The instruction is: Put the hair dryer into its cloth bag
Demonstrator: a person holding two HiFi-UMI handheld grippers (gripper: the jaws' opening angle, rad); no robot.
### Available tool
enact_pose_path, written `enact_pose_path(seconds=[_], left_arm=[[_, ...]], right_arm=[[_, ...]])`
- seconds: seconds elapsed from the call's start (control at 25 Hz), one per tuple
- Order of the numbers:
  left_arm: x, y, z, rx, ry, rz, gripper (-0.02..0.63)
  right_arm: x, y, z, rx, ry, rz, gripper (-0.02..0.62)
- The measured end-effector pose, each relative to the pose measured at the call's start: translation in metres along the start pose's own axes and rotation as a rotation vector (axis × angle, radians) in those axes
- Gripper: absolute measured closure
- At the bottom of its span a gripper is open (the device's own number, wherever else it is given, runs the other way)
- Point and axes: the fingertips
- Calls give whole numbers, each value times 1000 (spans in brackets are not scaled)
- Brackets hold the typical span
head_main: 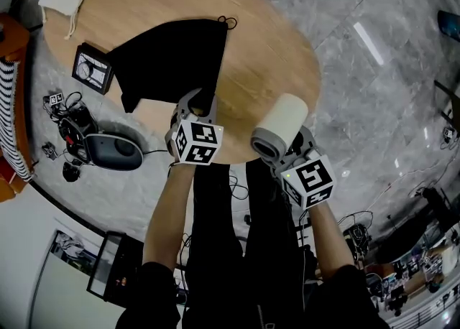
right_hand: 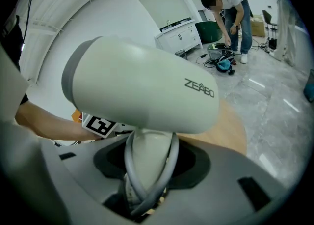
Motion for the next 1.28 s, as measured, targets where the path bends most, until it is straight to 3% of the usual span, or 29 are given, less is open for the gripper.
enact_pose_path(seconds=[0.28, 0.44, 0.52, 0.64, 0.68, 1.08, 1.28], left_arm=[[-7, -4, -4, -2, -55, -11, 556], [-6, 5, -5, -28, 38, 2, 553], [-4, 9, -3, -33, 90, 16, 514], [-5, 12, 1, -25, 70, 8, 532], [-7, 10, 3, -15, 49, 6, 574], [-30, -51, 29, 211, -89, 73, 581], [-37, -76, 40, 266, -112, 97, 581]], right_arm=[[0, 2, 2, -15, -14, 2, 400], [-2, 8, 1, -31, -28, 1, 400], [-3, 11, 0, -37, -31, 0, 400], [-5, 13, -1, -46, -36, 2, 400], [-5, 13, -1, -49, -37, 2, 400], [-9, 24, -6, -95, -70, 10, 400], [-9, 35, -4, -160, -161, 16, 400]])
Point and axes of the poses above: the fingertips, and each gripper's own axes: y forward along the fingers, x to its right, z out of its top, and after that the axes turned 4 degrees about -x, right-handed
